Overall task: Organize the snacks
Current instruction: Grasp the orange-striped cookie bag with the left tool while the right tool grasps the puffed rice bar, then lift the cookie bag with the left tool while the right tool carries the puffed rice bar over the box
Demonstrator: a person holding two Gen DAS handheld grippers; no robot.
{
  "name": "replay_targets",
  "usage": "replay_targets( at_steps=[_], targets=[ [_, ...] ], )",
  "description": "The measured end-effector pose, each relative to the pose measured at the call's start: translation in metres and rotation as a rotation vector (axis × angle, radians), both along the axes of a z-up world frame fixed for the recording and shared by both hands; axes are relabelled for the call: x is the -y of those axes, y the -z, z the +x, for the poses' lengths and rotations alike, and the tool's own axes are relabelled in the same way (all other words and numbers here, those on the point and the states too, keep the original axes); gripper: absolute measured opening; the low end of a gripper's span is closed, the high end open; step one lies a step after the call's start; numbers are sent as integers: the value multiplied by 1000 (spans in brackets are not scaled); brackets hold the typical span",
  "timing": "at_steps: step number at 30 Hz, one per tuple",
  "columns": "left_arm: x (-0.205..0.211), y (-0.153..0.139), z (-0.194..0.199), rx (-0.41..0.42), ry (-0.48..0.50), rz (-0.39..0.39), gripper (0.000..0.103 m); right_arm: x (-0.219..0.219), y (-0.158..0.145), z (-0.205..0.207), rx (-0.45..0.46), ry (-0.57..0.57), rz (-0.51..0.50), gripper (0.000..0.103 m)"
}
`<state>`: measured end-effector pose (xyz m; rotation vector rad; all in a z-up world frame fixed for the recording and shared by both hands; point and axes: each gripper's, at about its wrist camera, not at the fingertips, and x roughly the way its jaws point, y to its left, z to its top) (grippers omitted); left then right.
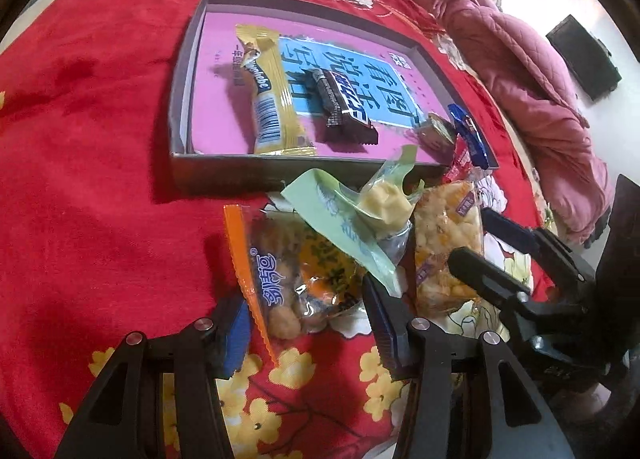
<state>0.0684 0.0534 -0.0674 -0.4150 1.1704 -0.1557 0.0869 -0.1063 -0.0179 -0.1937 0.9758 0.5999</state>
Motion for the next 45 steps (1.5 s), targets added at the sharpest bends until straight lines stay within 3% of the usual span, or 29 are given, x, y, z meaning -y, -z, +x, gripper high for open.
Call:
replay_targets(
  at_steps=[6, 10, 15, 18, 30, 45],
  targets=[
    [1, 3, 4, 3, -2, -5, 51, -9, 8, 1, 6, -21, -24, 49],
    [1, 3, 5, 8, -4, -12, 49, 0, 11, 8, -31, 2, 27, 48],
    [-1, -5, 1, 48, -5, -24, 34, 2, 8, 7, -20, 4, 37, 45],
    [-1, -11, -1, 65, -2, -21, 31, 6, 6, 9, -23, 11, 60, 43],
    [-14, -37, -18, 89, -38, 18, 28, 9, -10, 2, 8, -11, 108, 39],
    [-45, -84, -39, 189, -144, 95, 28, 18, -30, -3, 75, -1, 179, 39]
  ],
)
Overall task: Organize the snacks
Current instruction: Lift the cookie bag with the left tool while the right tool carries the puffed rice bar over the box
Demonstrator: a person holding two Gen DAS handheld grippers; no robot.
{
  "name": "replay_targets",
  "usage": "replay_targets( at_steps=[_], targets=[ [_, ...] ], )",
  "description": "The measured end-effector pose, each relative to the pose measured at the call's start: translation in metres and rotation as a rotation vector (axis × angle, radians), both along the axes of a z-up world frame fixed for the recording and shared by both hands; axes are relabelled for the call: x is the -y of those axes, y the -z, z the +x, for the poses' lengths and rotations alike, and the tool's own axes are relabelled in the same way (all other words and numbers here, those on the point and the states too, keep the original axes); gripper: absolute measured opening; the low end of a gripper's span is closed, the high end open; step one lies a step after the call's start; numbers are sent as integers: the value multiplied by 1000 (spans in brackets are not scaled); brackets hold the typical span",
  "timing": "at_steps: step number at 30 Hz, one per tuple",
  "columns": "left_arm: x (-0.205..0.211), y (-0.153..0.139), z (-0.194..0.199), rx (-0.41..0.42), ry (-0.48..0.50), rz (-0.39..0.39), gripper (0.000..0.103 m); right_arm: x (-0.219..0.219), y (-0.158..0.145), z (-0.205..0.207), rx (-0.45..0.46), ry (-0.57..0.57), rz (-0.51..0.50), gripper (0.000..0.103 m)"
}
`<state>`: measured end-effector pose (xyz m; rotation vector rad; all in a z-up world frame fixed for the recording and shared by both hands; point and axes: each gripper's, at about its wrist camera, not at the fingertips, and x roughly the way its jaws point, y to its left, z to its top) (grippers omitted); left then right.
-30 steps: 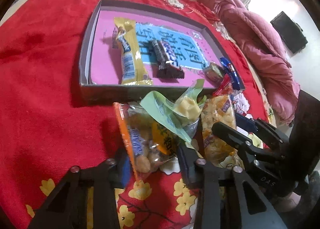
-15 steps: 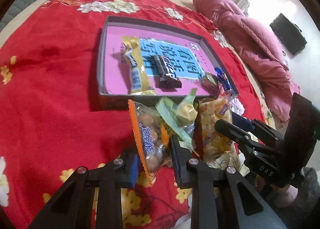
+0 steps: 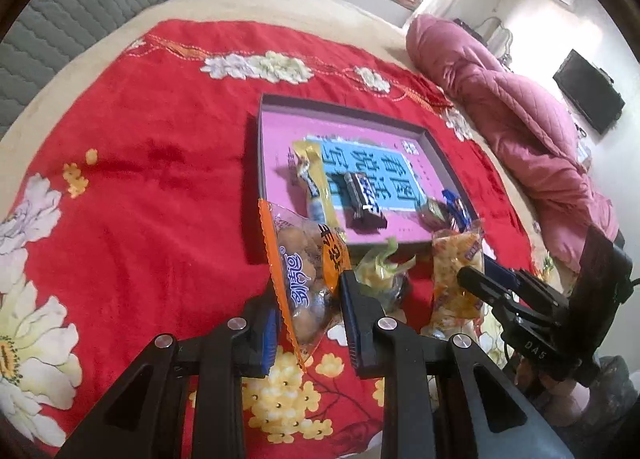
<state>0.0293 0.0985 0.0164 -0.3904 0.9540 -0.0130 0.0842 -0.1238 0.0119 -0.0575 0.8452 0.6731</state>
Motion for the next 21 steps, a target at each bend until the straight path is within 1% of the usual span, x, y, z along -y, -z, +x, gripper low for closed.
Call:
replay_targets(
  at_steps=[7, 12, 21],
  targets=[
    [3, -13, 8, 34, 2, -2, 28, 2, -6, 1, 20, 1, 30, 39],
    [6, -18, 19, 51, 0, -4, 28, 4, -5, 5, 18, 7, 41, 39],
    [17, -17, 41, 60, 0, -25, 28, 6, -7, 9, 30, 20, 63, 39]
  ],
)
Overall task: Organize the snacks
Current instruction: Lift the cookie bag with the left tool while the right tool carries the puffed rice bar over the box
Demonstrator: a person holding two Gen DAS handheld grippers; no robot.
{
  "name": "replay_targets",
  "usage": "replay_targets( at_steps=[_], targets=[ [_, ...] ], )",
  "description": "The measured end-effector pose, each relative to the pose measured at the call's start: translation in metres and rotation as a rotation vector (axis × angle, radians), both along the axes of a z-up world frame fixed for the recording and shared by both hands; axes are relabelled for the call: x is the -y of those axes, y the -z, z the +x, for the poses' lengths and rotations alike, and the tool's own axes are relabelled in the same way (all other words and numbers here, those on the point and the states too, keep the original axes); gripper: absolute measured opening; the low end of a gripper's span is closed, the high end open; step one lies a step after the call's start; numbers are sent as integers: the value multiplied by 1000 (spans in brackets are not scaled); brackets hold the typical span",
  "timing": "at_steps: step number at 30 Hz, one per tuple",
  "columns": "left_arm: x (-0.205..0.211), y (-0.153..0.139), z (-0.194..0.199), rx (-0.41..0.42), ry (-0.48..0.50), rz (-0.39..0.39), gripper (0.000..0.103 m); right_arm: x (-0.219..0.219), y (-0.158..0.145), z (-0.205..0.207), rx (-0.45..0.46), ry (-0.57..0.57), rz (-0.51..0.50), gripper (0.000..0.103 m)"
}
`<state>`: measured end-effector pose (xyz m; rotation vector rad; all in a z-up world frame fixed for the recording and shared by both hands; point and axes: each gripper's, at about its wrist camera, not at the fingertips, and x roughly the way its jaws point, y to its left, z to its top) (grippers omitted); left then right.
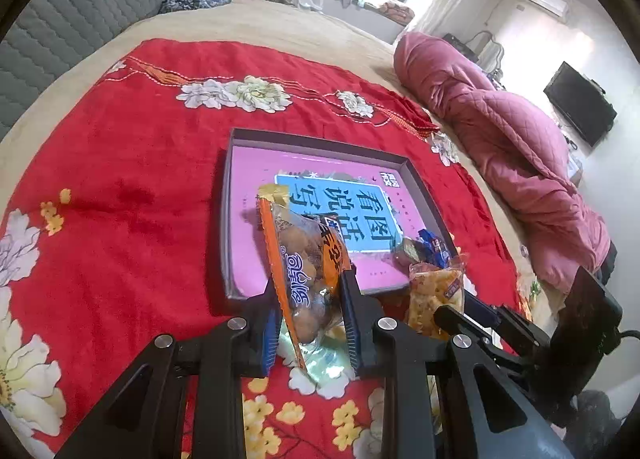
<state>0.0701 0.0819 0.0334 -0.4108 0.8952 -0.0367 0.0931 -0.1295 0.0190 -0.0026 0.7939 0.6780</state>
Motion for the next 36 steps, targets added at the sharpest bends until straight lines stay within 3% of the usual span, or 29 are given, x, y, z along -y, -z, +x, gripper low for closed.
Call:
replay_targets(
  at_steps=[9, 13, 23, 36],
  targets=[
    [2, 6, 24, 1, -19, -1, 28, 9, -3, 12, 9, 35, 68, 39],
    [2, 12, 34, -8, -29, -6, 28, 13, -6, 21, 18, 59, 101, 31],
    [5, 32, 56, -34, -30, -14, 28, 0, 5, 40, 25, 55, 30, 30],
    [3, 43, 69, -51, -42, -25, 28, 13, 7, 76, -16, 160, 155, 30]
  ],
)
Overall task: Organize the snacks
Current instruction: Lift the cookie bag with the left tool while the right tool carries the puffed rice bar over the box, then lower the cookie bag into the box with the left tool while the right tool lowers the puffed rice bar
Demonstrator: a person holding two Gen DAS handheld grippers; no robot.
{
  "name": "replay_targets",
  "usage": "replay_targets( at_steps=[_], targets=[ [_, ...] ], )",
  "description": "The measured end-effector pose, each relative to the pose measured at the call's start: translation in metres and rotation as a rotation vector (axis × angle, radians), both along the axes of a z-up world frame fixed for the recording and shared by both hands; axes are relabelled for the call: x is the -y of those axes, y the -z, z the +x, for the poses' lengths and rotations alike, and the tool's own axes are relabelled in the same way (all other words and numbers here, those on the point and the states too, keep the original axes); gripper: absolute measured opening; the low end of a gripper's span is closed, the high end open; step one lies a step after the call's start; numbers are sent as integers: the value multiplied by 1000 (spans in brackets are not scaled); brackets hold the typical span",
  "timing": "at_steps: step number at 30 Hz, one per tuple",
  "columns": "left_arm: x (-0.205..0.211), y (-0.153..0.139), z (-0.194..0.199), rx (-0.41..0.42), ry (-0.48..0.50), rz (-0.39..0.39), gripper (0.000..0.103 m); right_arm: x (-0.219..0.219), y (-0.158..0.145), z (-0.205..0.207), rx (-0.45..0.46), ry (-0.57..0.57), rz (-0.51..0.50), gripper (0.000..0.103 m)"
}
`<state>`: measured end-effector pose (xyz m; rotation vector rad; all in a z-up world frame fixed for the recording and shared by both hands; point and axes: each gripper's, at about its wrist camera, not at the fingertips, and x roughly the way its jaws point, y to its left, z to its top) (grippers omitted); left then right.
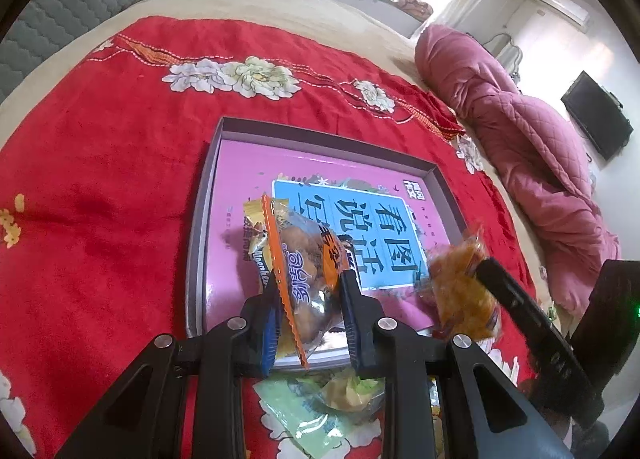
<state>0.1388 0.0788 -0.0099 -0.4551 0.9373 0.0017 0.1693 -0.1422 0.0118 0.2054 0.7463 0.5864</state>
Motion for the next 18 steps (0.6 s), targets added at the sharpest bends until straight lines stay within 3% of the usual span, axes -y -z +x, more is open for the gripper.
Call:
replay_targets(
  at_steps=[5, 18],
  targets=[
    [2, 6, 4, -9, 0, 12, 28, 6, 8, 12, -8, 46, -16, 30],
    [3, 12, 10, -17, -3, 22, 28, -10, 16, 9, 48, 21, -112, 31]
  ],
)
